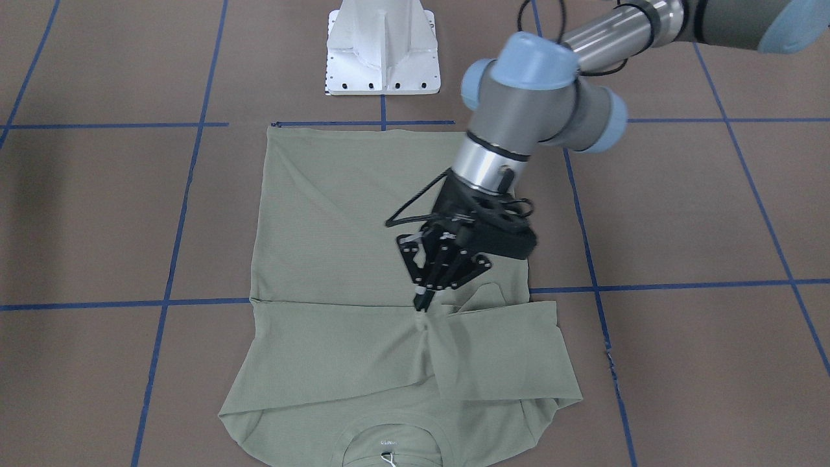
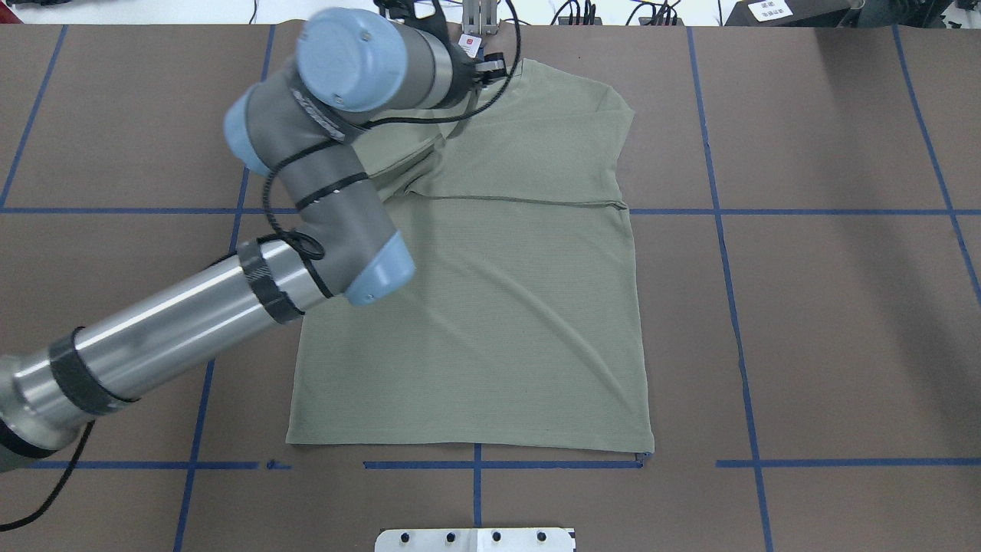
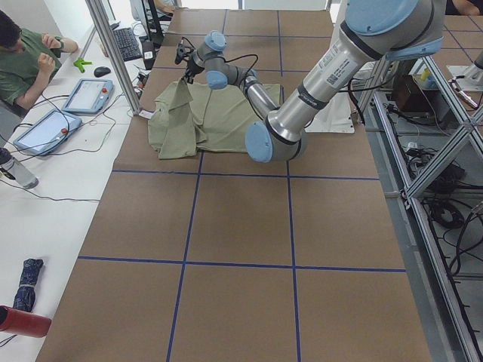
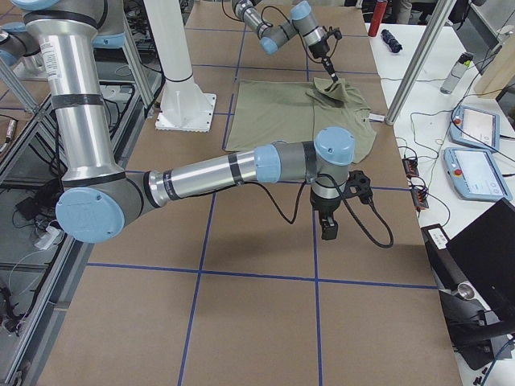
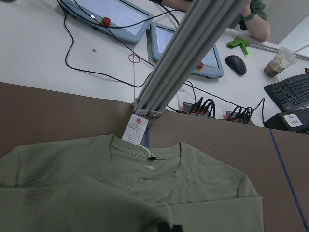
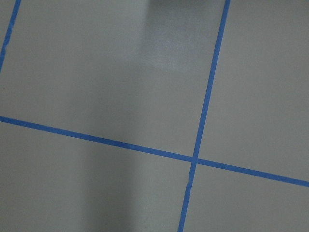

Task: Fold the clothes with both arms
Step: 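Lift the sleeve with the left gripper and fold it across the shirt body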

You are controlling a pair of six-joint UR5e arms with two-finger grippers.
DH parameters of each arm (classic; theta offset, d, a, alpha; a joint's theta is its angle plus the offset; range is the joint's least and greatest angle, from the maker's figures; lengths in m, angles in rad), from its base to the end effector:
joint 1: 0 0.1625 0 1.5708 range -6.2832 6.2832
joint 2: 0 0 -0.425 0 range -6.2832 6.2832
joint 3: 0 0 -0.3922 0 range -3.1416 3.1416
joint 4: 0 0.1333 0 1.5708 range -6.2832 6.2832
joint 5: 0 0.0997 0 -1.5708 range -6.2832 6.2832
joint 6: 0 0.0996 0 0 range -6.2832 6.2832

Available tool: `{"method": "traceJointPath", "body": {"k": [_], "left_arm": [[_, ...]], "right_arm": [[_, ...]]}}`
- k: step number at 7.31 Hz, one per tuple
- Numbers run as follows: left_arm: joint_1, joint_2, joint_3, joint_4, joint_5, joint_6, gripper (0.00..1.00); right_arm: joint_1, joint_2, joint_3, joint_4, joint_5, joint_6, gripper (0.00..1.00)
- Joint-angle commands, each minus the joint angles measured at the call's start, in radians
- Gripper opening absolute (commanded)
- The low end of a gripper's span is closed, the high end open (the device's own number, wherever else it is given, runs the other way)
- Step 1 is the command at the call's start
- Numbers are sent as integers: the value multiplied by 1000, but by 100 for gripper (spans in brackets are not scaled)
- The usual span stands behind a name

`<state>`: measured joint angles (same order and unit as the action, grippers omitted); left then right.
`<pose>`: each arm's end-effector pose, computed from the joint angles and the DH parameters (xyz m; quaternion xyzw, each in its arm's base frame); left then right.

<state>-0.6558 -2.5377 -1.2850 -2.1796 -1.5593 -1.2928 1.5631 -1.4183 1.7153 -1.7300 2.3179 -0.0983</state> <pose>0.5345 -0.5809 0.0887 0.2747 0.5347 -0.1534 0.7843 0.0614 -0.5489 0.5265 0.0805 -0.3608 -0.0743 0.9262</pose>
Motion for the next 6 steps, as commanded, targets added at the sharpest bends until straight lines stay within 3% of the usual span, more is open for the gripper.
{"method": "traceJointPath", "body": {"k": [1, 5, 6], "left_arm": [[128, -73, 145, -116, 59, 45, 0], [186, -101, 190, -186, 84, 93, 0], [191, -114, 182, -196, 79, 113, 25]], "right_arm": [[9, -7, 3, 1, 1, 0, 100], [11, -8, 3, 1, 0, 0, 100], [11, -8, 3, 1, 1, 2, 100]]}}
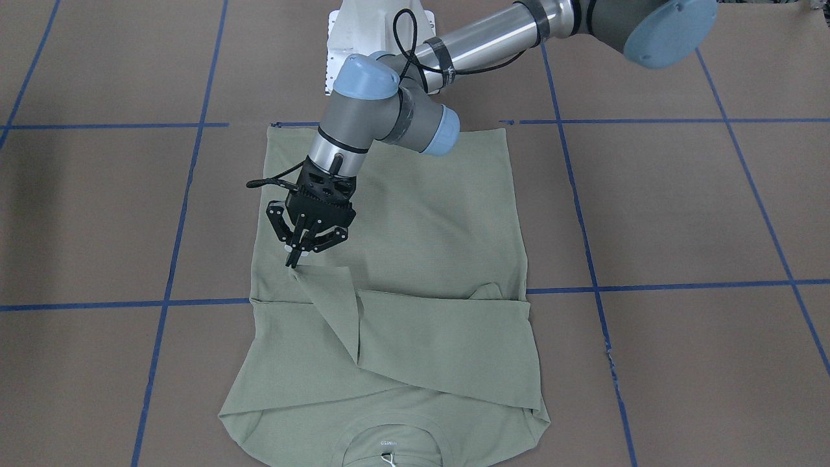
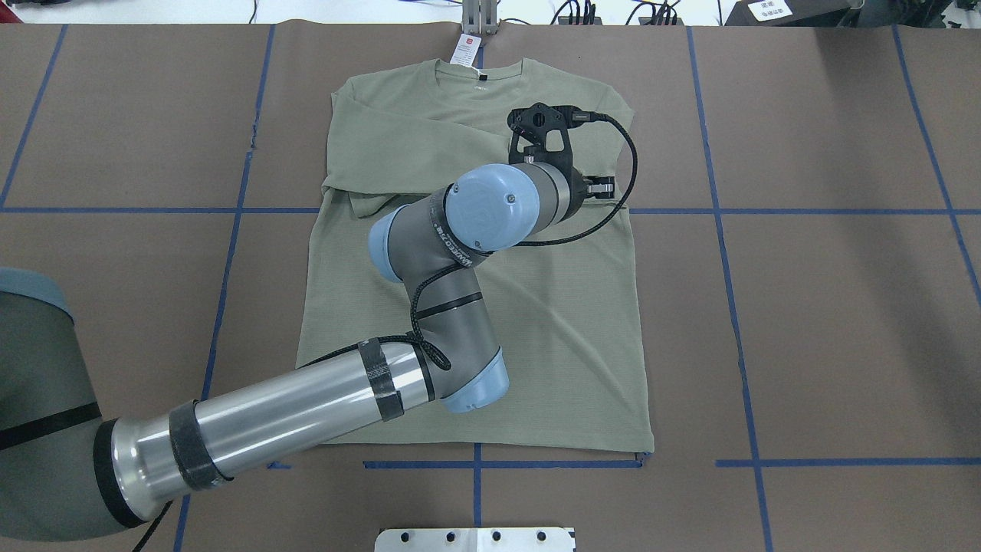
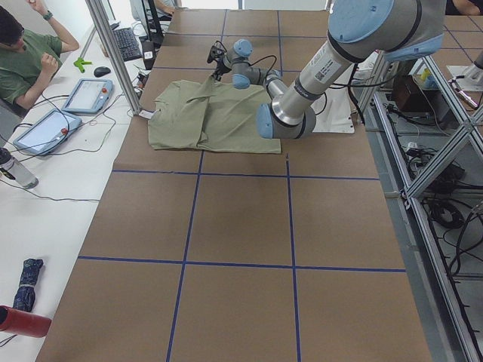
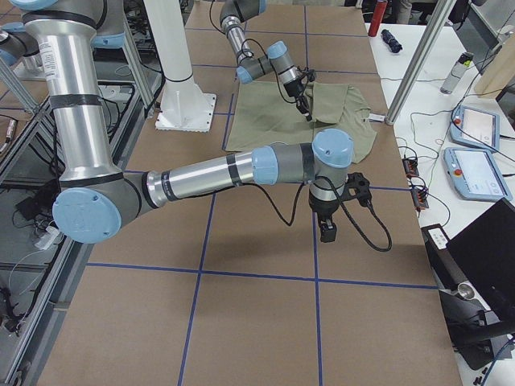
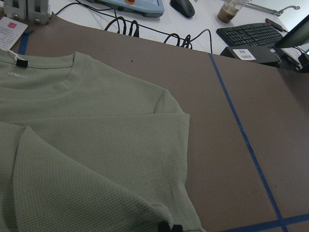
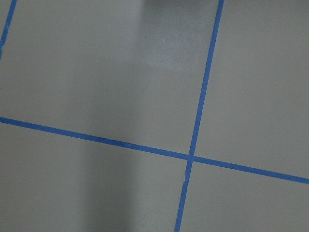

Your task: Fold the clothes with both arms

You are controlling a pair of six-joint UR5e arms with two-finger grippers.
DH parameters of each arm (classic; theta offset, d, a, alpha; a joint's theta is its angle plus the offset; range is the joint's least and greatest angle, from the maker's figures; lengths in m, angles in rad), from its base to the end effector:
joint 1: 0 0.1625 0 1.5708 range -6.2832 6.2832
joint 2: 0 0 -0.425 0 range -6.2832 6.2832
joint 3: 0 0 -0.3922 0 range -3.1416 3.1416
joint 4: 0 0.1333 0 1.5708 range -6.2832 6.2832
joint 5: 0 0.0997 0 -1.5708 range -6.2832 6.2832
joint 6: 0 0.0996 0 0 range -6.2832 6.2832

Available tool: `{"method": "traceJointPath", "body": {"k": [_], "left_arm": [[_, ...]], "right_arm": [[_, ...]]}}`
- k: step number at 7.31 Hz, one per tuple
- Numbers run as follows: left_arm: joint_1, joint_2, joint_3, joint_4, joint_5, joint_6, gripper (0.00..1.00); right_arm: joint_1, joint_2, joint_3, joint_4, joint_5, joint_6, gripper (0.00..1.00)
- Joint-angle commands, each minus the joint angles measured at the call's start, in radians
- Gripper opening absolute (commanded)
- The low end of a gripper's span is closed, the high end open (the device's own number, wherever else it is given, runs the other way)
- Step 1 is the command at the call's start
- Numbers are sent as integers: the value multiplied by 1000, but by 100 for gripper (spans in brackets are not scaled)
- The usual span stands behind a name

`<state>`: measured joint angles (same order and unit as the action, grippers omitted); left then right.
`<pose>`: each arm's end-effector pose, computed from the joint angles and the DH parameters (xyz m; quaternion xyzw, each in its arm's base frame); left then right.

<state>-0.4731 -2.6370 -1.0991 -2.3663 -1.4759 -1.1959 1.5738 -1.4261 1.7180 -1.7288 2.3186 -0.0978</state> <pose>0.6581 -0.4972 0.0680 0.2964 0.5680 -0.0680 0.7648 0.0672 -0.5452 0.5293 0.0806 -0.3608 -0.0684 0.9266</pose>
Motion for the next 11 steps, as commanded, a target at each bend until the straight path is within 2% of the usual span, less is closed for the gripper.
{"method": "traceJointPath", "body": {"k": [1, 2, 3, 4, 5, 6, 7, 8, 9, 10, 11], "left_arm": [[20, -11, -4, -37, -3, 21, 99], [19, -6, -10, -40, -6, 25, 100], [-7, 0, -16, -25, -70, 51, 100], [-74, 32, -39, 27, -206, 74, 100], [-138, 79, -101, 133, -286, 140, 100], [-192, 150, -211, 253, -322, 232, 100], [-253, 251, -335, 315, -392, 321, 100], [-313, 352, -432, 337, -458, 394, 100], [-364, 456, -515, 338, -483, 474, 100], [-405, 532, -560, 340, -506, 543, 100], [-459, 572, -567, 335, -559, 643, 100]], "right_arm": [[0, 1, 0, 2, 1, 7, 100], [-1, -1, 0, 56, 4, 13, 100], [-4, 1, -3, 113, 8, 16, 100], [-46, 13, -3, 150, 7, 15, 100], [-102, 42, -8, 196, 5, 57, 100], [-160, 73, 0, 222, 4, 233, 100], [-243, 114, 0, 289, -4, 397, 100], [-327, 162, -1, 332, -51, 526, 100], [-448, 249, -8, 331, -173, 697, 100], [-583, 321, -18, 318, -317, 843, 99], [-671, 390, -53, 316, -412, 931, 99]]}}
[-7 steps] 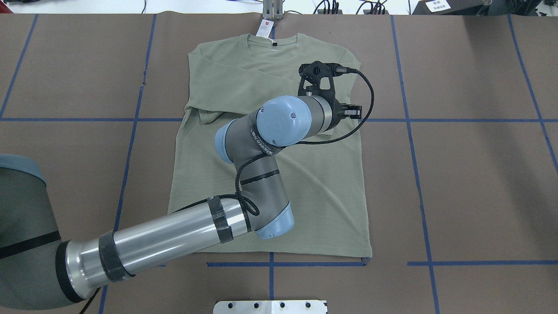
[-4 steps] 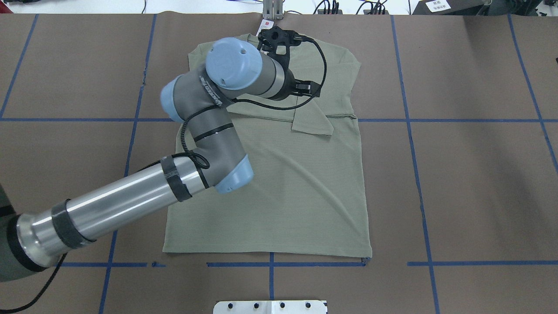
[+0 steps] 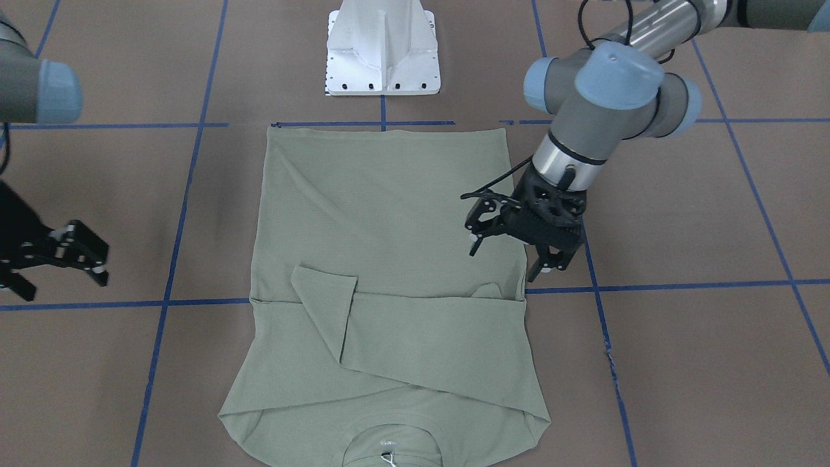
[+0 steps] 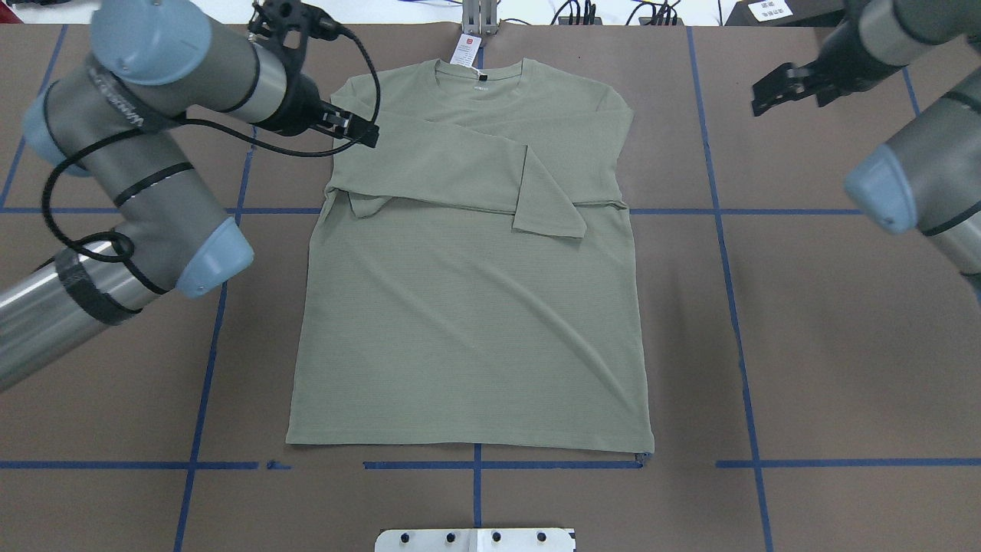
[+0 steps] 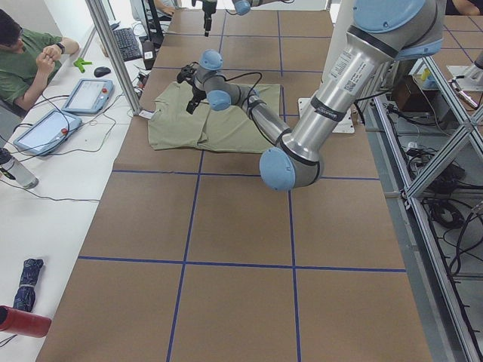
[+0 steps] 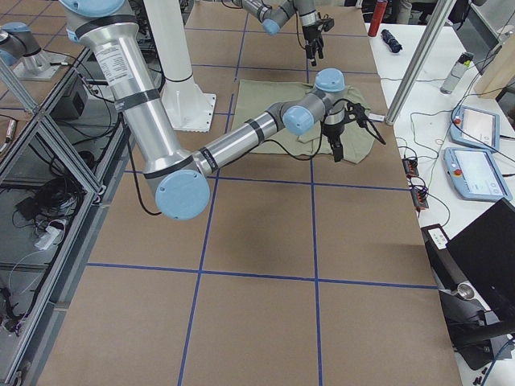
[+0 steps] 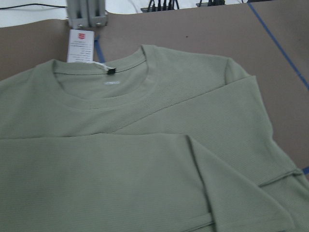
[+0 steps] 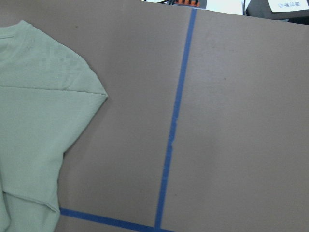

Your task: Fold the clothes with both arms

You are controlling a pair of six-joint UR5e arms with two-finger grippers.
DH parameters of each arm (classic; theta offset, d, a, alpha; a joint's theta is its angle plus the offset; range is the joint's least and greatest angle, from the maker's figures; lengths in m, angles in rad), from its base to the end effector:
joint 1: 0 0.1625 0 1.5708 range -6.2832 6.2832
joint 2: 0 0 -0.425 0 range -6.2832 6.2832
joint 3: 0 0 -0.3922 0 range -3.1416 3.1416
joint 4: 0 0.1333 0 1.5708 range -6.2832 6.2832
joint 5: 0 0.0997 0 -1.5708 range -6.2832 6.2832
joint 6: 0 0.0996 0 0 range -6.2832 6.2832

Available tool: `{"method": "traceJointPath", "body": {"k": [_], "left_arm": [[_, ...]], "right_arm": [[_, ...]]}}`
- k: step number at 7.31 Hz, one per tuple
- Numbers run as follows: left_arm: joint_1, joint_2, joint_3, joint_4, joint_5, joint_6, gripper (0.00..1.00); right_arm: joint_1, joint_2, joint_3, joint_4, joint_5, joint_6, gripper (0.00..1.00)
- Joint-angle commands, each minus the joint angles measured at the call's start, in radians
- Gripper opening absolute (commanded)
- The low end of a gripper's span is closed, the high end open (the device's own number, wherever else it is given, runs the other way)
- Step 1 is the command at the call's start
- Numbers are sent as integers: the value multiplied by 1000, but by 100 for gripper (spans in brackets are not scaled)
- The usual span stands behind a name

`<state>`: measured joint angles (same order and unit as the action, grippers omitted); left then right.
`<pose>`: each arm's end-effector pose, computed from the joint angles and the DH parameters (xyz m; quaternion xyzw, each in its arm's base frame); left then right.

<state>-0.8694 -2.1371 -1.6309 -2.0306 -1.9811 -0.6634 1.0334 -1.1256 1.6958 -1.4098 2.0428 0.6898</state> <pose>0.3628 -0.5745 0.2456 0.2827 0.4544 0.1212 0.8360 -0.2554 -0.6005 0.3338 0.1585 -0.3787 -0.0142 0.9118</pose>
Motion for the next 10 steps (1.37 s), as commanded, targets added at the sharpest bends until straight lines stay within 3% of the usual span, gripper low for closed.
{"method": "traceJointPath", "body": {"k": [1, 3, 5, 7, 10], "left_arm": [[-118, 124, -40, -6, -108, 192, 100], [-216, 210, -56, -22, -171, 325, 100], [-246, 229, -61, -22, -212, 360, 100], [-246, 232, -61, -23, -212, 351, 100], [-244, 232, -61, -23, -212, 347, 100]], "right_arm": [[-207, 171, -88, -30, -215, 215, 97], [-341, 370, -235, -160, -375, 314, 92], [-441, 501, -412, -163, -499, 344, 85], [-498, 515, -467, -181, -579, 335, 76], [-519, 520, -508, -184, -628, 292, 61]]}}
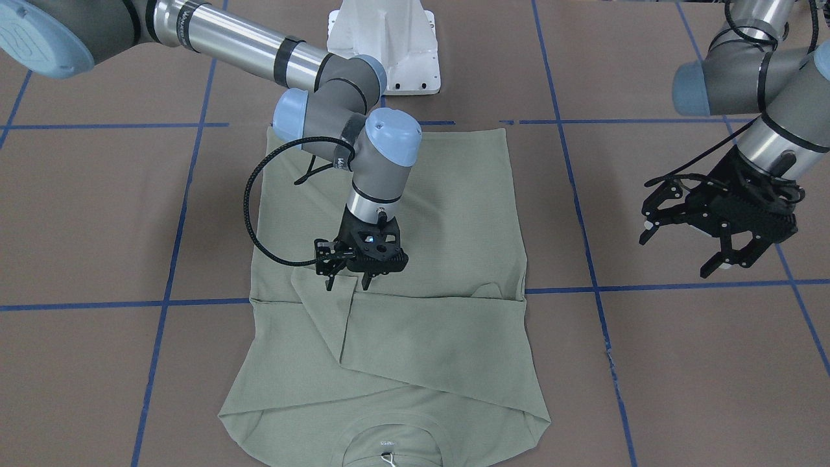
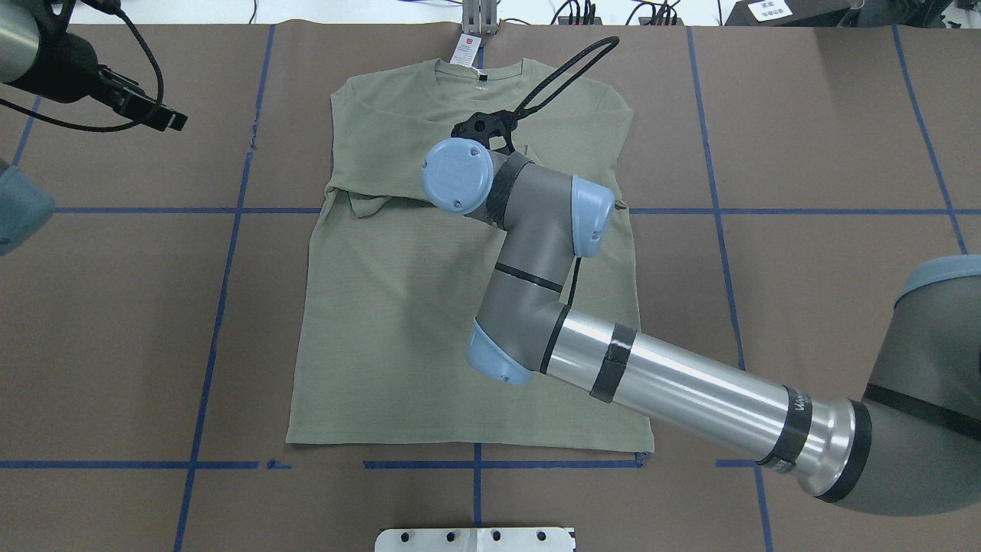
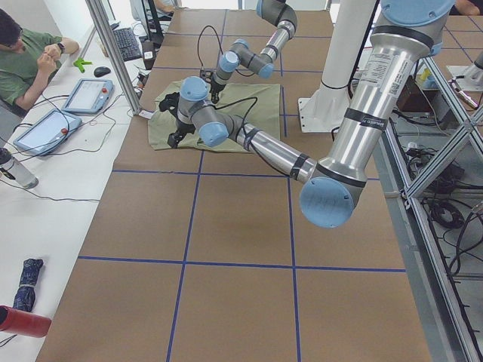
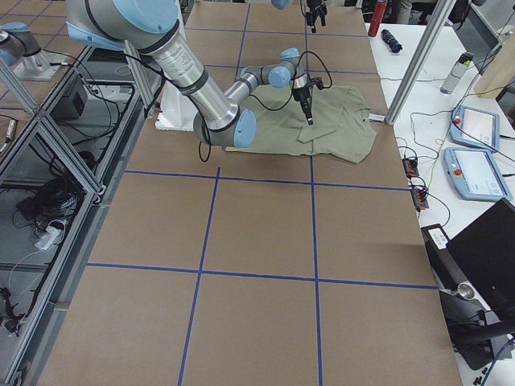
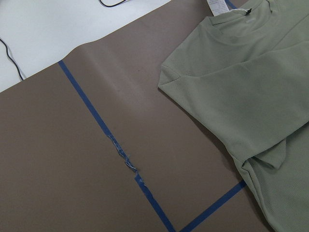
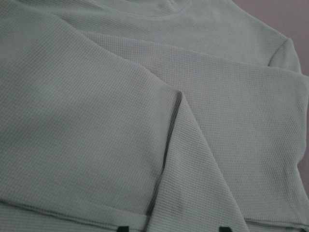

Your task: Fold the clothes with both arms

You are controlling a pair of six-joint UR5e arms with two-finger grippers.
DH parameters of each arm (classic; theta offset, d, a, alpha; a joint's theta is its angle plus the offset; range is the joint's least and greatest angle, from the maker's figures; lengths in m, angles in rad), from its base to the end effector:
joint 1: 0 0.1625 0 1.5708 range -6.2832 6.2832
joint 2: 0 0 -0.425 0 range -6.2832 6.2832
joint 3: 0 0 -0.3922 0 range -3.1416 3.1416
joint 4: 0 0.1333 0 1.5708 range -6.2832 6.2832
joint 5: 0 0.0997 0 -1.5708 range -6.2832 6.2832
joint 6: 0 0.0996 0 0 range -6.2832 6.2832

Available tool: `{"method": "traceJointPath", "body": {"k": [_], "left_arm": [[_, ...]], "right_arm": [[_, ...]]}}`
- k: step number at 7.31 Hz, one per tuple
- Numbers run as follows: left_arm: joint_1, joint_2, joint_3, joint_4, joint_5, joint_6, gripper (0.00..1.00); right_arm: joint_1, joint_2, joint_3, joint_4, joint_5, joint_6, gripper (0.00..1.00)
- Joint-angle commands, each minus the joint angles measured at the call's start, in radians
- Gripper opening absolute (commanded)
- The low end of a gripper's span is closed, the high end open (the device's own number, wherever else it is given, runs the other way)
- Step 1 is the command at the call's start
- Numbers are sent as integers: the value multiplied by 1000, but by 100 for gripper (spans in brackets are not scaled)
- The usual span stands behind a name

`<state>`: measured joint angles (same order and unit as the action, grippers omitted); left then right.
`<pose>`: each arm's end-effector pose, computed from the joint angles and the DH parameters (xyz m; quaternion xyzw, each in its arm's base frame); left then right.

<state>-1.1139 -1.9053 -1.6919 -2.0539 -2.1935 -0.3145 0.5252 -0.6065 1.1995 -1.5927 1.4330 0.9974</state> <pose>0.2042 -0.5859 0.3587 0.2961 0.4151 0.1986 0.8370 -0.6286 -0.5341 0.2147 0.2031 -0.2052 -0.0037 0.9574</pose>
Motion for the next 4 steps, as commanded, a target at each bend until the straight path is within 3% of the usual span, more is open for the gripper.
{"method": "traceJointPath", "body": {"k": [1, 4], "left_arm": [[2, 0, 0, 0, 0, -2, 100], [2, 0, 0, 0, 1, -3, 100]], "right_arm": [[-20, 1, -15, -1, -20, -16, 59], [-31, 1, -35, 0, -39, -16, 53]]}}
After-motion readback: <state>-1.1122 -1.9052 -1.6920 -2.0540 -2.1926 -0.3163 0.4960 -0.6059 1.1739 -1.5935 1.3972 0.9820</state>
